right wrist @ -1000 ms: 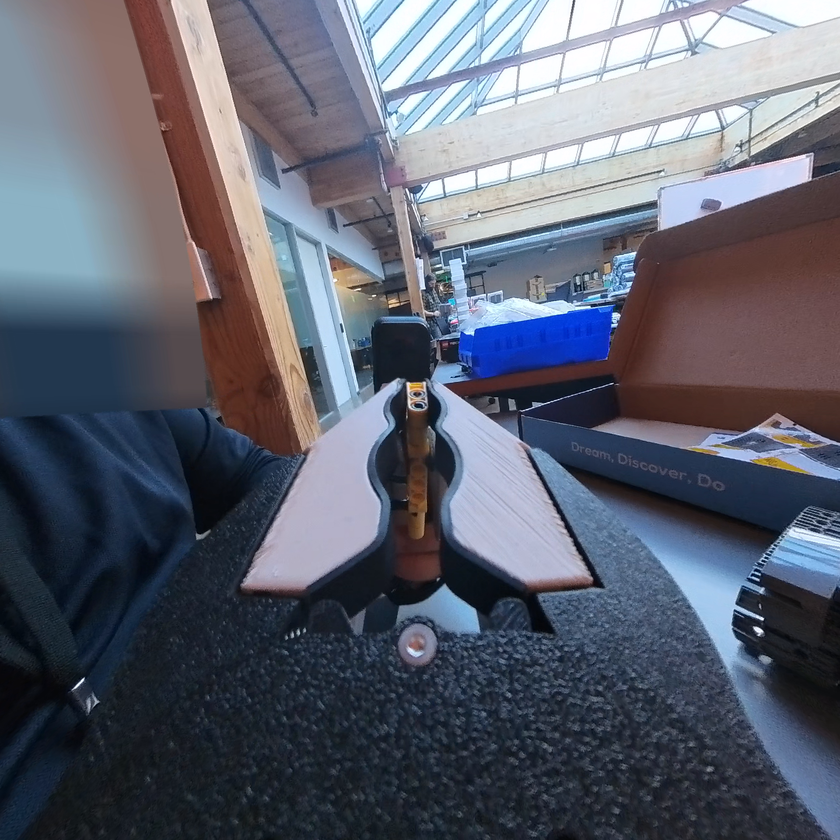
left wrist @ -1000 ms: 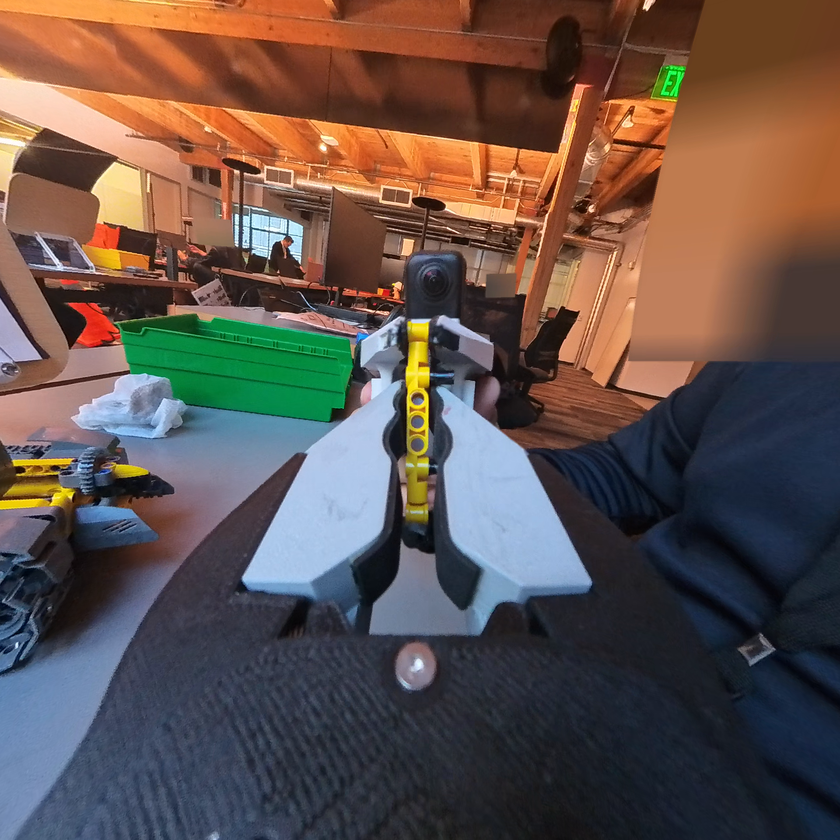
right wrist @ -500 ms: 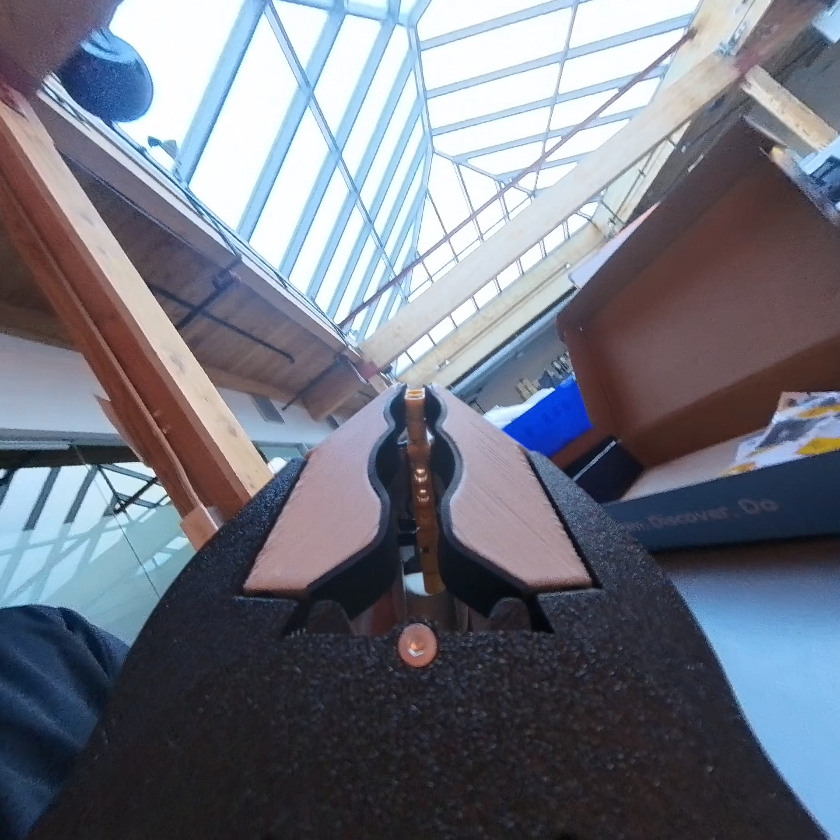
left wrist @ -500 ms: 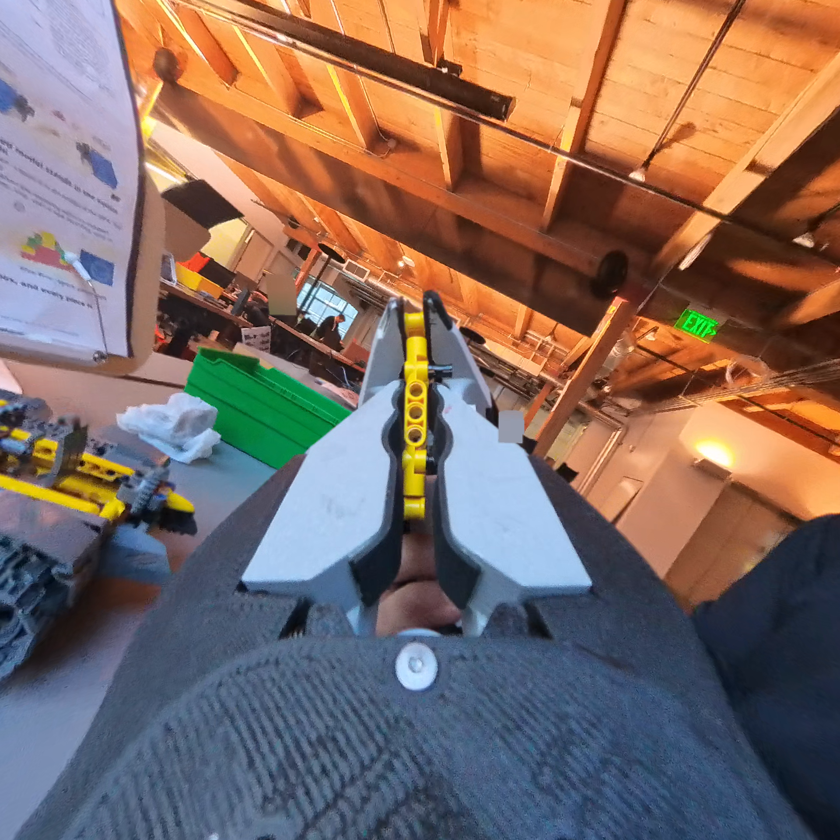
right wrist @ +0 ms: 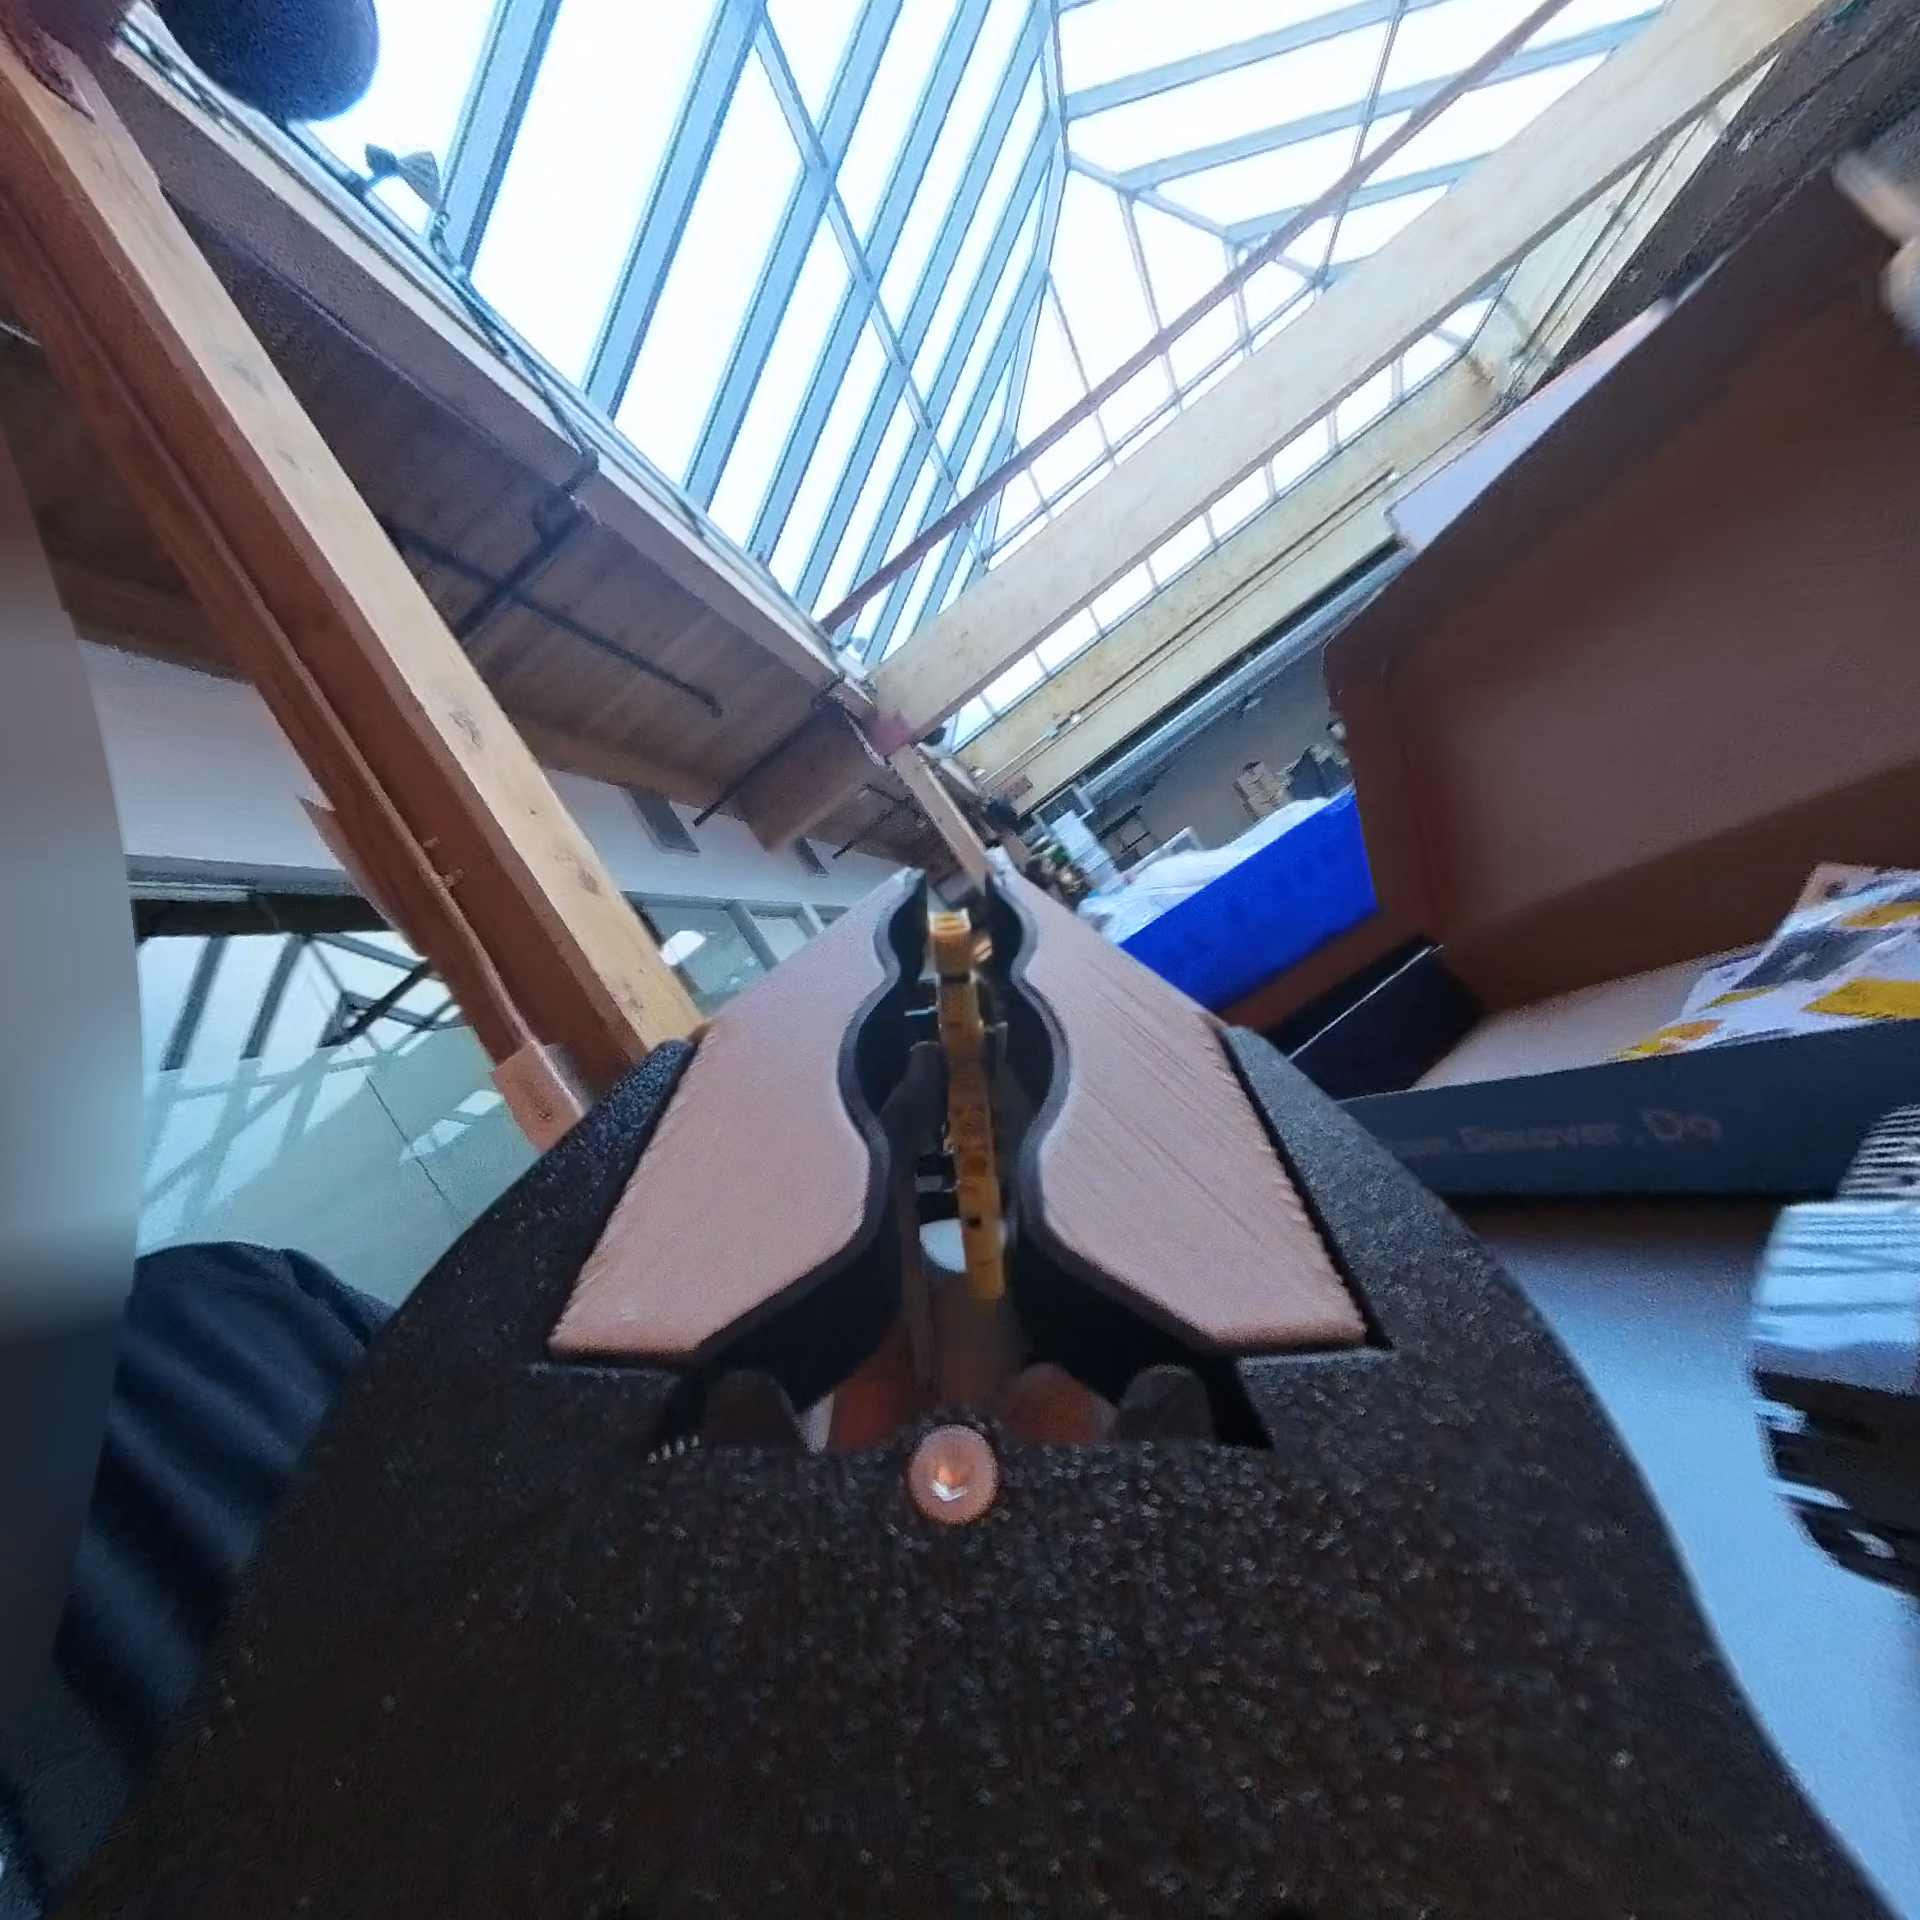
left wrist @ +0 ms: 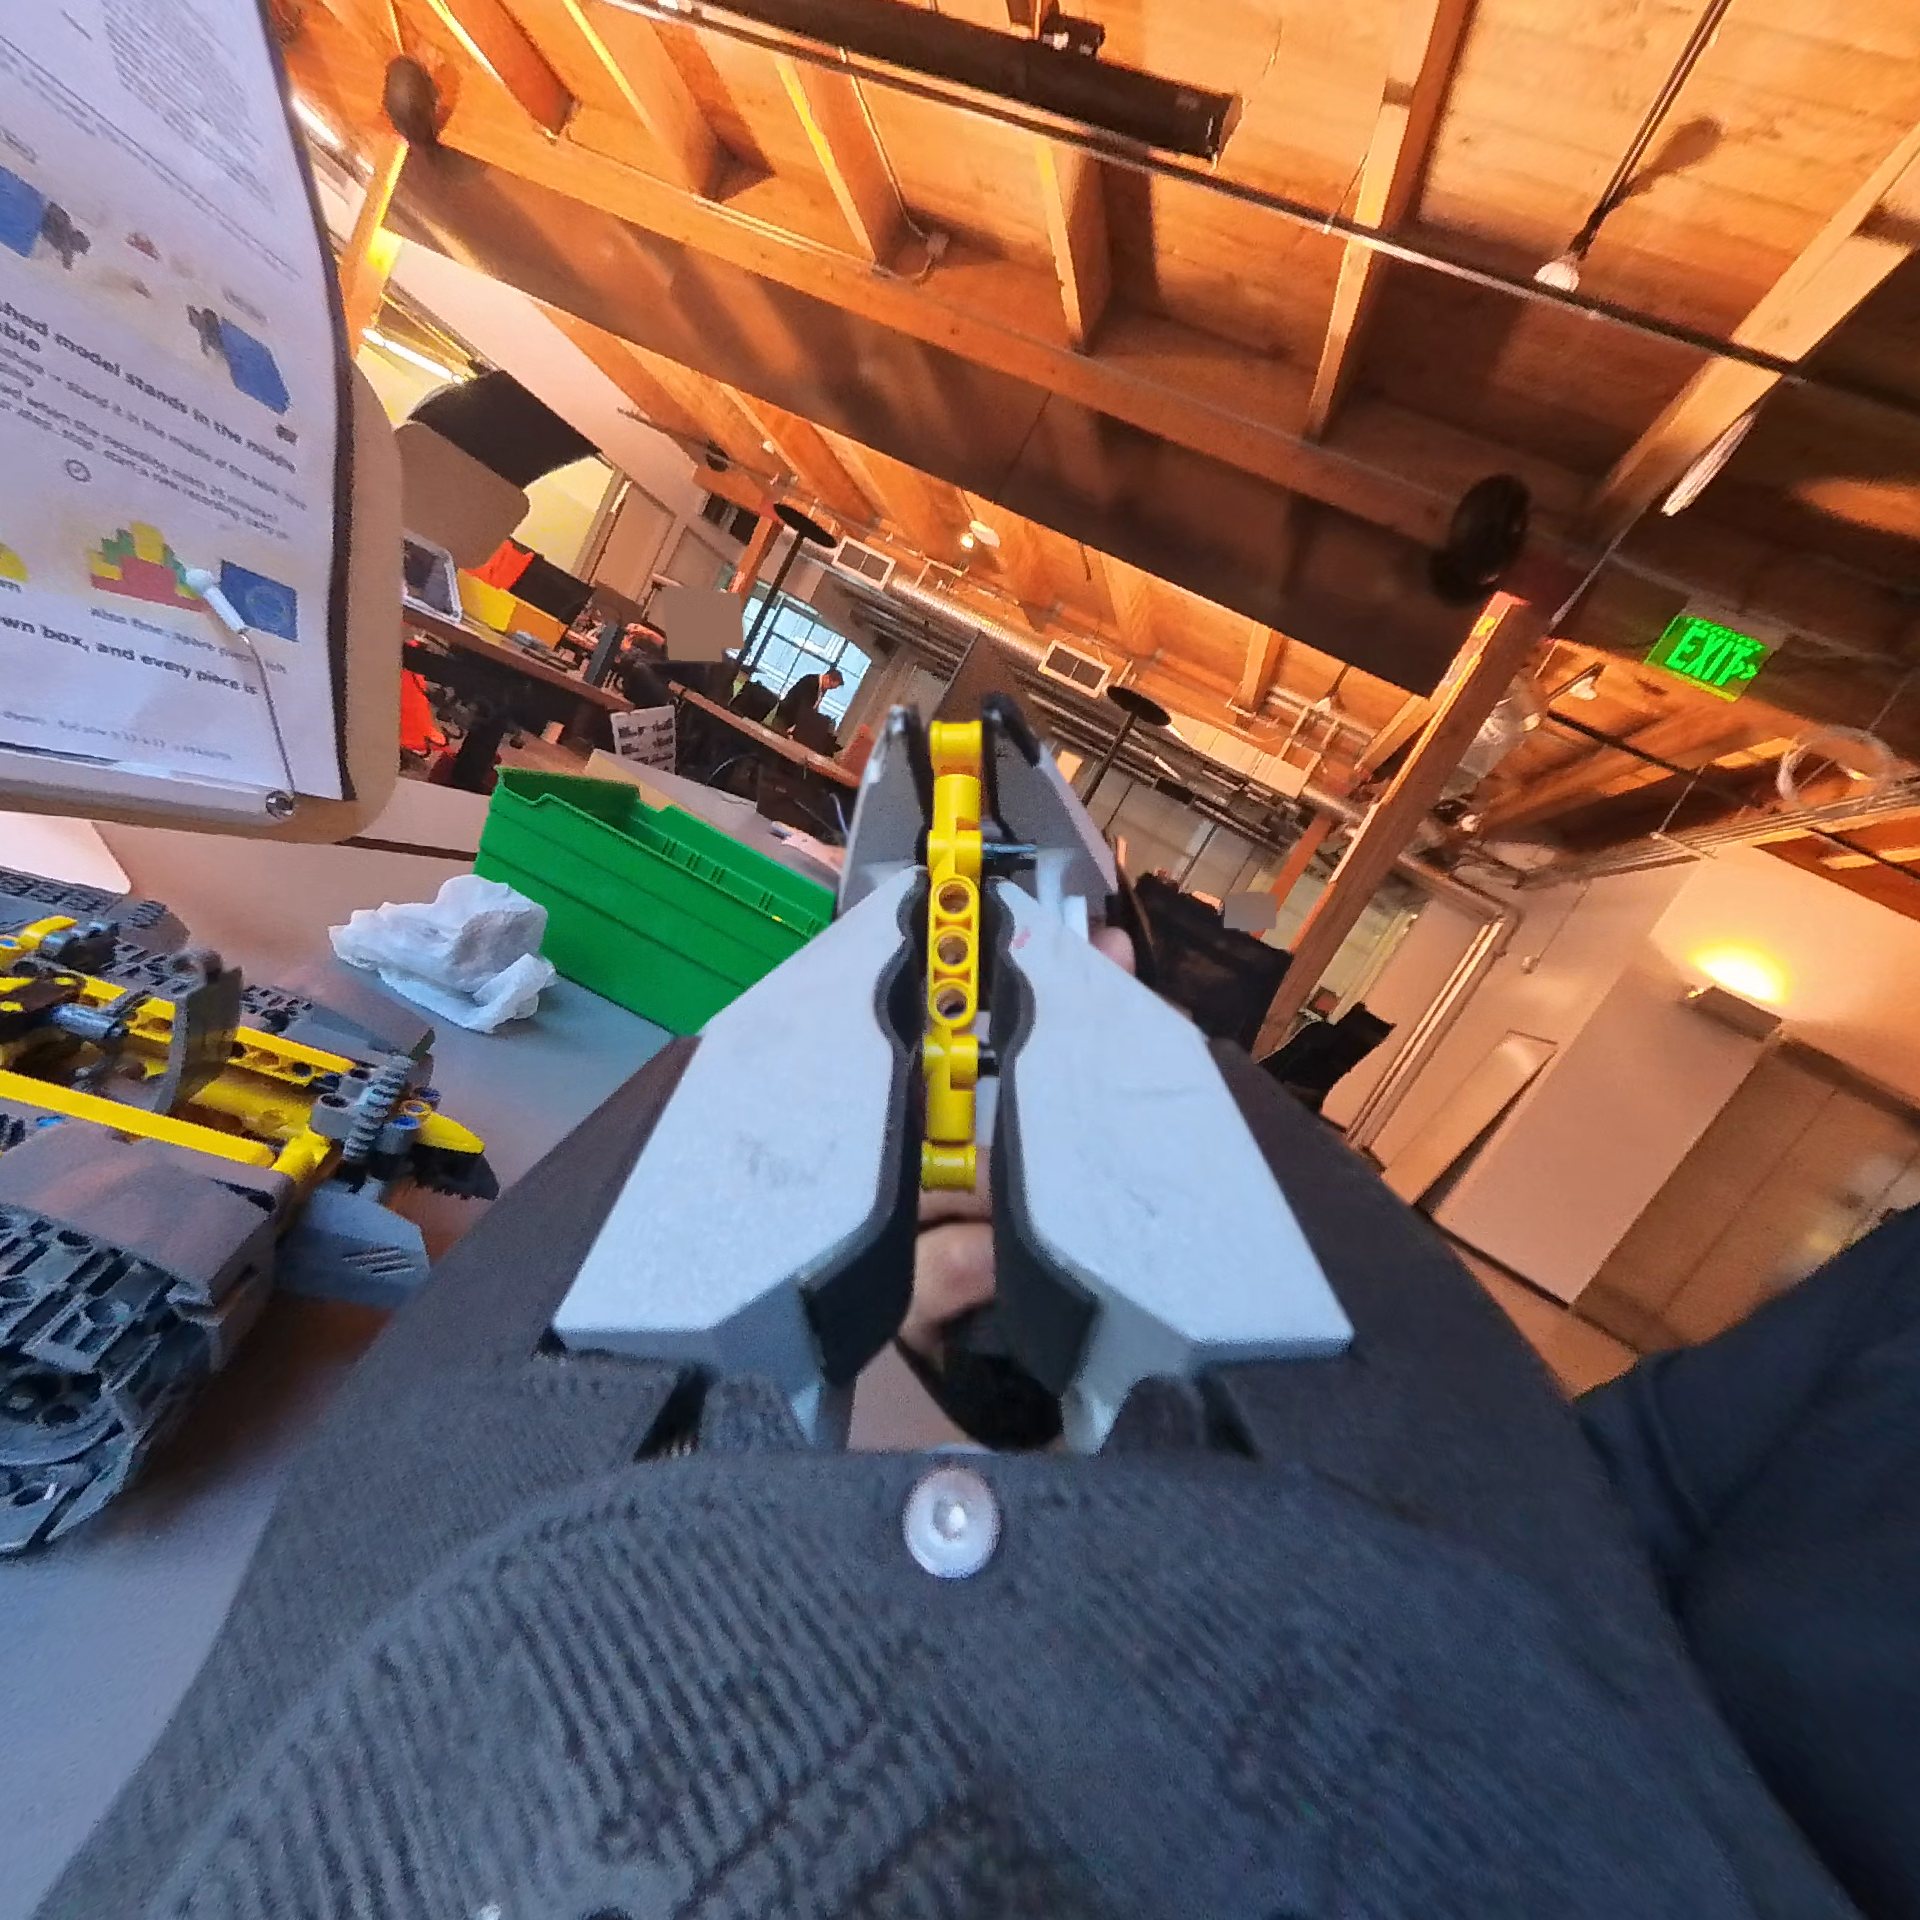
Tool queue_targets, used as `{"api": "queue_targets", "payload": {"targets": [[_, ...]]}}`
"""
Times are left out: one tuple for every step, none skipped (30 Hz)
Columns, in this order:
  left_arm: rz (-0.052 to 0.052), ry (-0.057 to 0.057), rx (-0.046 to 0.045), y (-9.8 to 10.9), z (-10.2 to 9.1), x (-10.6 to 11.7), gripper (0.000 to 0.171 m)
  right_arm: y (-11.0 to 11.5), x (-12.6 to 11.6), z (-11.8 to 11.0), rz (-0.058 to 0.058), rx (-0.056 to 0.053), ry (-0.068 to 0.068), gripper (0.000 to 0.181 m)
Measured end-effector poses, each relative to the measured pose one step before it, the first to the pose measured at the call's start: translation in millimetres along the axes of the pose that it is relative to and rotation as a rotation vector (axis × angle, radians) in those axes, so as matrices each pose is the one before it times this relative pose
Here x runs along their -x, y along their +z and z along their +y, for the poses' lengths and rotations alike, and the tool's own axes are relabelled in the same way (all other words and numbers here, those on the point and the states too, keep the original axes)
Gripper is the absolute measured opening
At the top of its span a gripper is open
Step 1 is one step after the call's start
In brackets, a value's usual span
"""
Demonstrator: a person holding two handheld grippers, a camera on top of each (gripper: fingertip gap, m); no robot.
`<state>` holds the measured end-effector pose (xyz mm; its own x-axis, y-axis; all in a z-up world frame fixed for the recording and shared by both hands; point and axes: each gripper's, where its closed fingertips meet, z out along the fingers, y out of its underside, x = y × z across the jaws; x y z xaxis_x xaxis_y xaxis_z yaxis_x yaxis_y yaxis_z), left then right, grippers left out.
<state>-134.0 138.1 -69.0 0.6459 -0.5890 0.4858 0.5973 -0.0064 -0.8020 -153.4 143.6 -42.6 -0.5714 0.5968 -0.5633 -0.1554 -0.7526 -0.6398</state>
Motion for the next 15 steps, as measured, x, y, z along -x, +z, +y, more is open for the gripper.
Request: {"api": "queue_targets", "payload": {"targets": [[0.0012, -0.0089, -0.00200, -0.61, -2.14, -0.11, 0.005, -6.39, 0.09, -6.43, 0.0144, 0.0087, -0.0296, 0.009], [0.0059, -0.0044, 0.00924, 0.19, -0.70, -0.97, 0.006, -5.18, -0.62, -2.53, 0.0149, 0.0281, -0.0272, 0.009], [0.0047, 0.0010, 0.00196, 0.15, -1.10, -1.19, 0.006, -3.57, -0.68, -0.17, 0.0145, 0.0289, -0.0212, 0.010], [0.0051, 0.0030, -0.00405, -0.03, -1.49, -1.46, 0.005, -1.65, 0.54, 1.87, 0.0087, 0.0300, -0.0133, 0.014], [0.0067, -0.0024, 0.00335, 0.59, 0.00, -1.39, 0.005, 0.49, 2.40, 4.19, -0.0051, 0.0372, -0.0061, 0.021], [0.0154, -0.0108, 0.00334, 0.95, 0.56, -2.02, 0.005, 1.56, 3.41, 4.02, -0.0113, 0.0301, -0.0058, 0.026], [0.0194, -0.0199, 0.00051, 0.98, 0.43, -2.36, 0.005, 2.05, 2.51, 2.95, -0.0067, 0.0181, -0.0088, 0.027], [0.0097, -0.0191, -0.00250, 0.69, 0.40, -0.92, 0.005, 1.81, 2.83, 1.37, -0.0100, 0.0071, -0.0085, 0.027], [0.0114, -0.0152, -0.00102, 0.66, 0.76, -1.27, 0.005, 1.75, 2.77, 0.33, -0.0121, -0.0002, -0.0055, 0.025], [0.0050, -0.0118, 0.00403, 0.63, 1.27, -0.38, 0.005, 1.65, 2.10, 0.86, -0.0113, 0.0024, -0.0018, 0.023], [0.0035, -0.0053, 0.00256, 0.36, 1.16, -0.48, 0.005, 1.59, 1.02, 0.97, -0.0068, 0.0041, 0.0013, 0.023], [0.0042, -0.0026, 0.00500, 0.51, 1.38, -0.77, 0.005, 1.64, 0.83, 1.04, -0.0068, 0.0040, 0.0002, 0.023], [0.0072, -0.0031, 0.00548, 0.62, 1.29, -1.25, 0.005, 1.58, 0.33, 1.93, -0.0041, 0.0112, -0.0027, 0.022], [0.0078, -0.0040, 0.00261, 0.68, 0.83, -1.23, 0.005, 0.87, -0.19, 1.62, 0.0007, 0.0103, -0.0117, 0.013], [0.0030, -0.0053, -0.00151, 0.34, 0.18, -0.25, 0.005, 0.20, 0.04, 0.33, 0.0006, 0.0040, -0.0153, 0.005]]}}
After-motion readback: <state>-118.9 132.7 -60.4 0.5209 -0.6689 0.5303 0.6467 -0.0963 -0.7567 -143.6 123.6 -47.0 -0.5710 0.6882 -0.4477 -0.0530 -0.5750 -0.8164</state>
